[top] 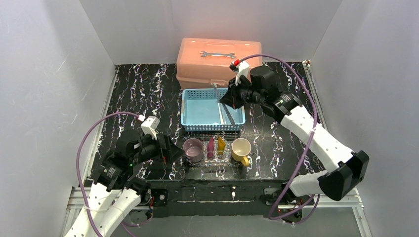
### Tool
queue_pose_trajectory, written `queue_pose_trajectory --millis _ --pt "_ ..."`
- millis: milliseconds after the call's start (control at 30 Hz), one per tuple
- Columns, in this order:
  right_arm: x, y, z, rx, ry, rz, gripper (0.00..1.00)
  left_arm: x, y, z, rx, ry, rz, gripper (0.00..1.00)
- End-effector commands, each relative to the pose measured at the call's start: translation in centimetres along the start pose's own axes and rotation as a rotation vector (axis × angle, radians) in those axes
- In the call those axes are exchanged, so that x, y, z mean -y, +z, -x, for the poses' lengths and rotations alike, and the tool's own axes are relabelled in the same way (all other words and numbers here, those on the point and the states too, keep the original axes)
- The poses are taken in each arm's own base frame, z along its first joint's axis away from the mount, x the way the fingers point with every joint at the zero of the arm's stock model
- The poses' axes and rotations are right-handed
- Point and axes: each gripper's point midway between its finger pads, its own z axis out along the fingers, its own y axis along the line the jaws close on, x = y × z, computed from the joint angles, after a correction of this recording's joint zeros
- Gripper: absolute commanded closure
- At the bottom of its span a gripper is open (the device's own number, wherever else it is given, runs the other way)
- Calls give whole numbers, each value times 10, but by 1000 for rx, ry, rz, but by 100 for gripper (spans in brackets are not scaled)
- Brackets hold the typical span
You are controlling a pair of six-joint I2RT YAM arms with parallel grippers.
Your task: Prepare toiletry sets of a toothbrush and toothpaste on the tray
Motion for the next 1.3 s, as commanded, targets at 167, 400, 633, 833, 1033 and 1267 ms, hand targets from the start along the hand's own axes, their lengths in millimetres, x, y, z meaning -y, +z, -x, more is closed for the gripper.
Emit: queue_pose_trajectory --millis 167,400,633,833,1033,1267 --pt "-82 -41 -30 -41 -35 347 99 54 -21 30 42 29 -205 2" --pt "-138 -62 -60 -79 -54 595 99 88 -38 46 51 18 -336 2" --pt "-177 -82 -75 -84 -46 803 99 112 -51 50 51 22 -452 2" --pt "-208 -95 -83 -95 -43 952 99 130 -63 50 25 30 -556 3" --pt "-232 -94 -86 -90 -48 1033 99 144 -74 44 -17 62 -650 7" --pt "-246 -93 -91 -99 -50 1066 99 152 -87 40 -25 93 -708 16"
